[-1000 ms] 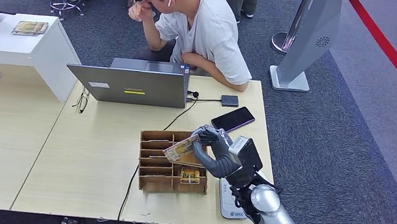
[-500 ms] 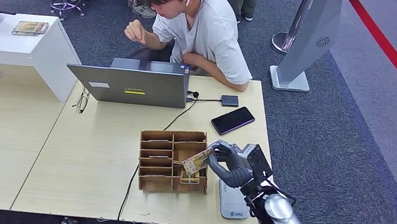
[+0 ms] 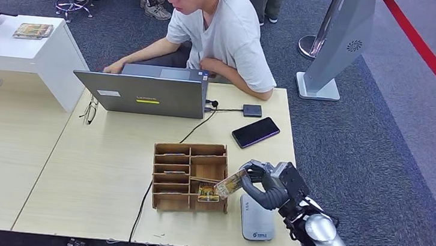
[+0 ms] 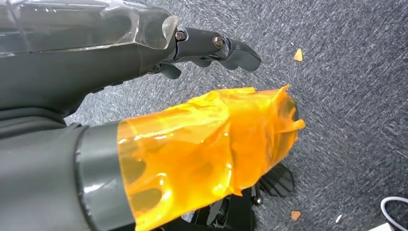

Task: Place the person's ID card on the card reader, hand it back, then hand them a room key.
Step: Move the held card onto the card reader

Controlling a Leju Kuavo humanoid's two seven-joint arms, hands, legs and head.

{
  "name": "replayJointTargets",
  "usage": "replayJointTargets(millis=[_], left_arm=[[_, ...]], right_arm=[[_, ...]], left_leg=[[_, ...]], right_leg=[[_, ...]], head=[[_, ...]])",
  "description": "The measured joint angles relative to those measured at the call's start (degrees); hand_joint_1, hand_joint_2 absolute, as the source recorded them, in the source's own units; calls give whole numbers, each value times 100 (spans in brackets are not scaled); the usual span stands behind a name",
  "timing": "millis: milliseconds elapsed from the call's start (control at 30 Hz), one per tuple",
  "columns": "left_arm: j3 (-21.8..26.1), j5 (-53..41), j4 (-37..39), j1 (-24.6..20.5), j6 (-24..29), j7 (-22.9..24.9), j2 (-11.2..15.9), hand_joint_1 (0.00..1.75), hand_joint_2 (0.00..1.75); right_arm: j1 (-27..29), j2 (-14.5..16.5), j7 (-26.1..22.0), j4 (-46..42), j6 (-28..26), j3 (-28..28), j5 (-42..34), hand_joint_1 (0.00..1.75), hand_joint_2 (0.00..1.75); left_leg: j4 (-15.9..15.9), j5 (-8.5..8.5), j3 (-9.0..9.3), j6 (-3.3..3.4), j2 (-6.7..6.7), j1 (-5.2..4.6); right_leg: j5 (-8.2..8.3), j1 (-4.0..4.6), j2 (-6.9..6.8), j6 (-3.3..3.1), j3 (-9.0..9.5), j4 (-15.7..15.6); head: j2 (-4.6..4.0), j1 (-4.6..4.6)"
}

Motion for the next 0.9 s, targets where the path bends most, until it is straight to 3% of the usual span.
replayJointTargets(millis=[900], left_arm=[[-6, -7, -101, 10, -15, -66, 46, 0, 0]], right_arm=[[-72, -1066, 129, 362, 575, 227, 571, 175, 175]], left_leg=[[1, -1, -1, 1, -1, -1]], right_leg=[[1, -1, -1, 1, 1, 0]], head=[[0, -1]])
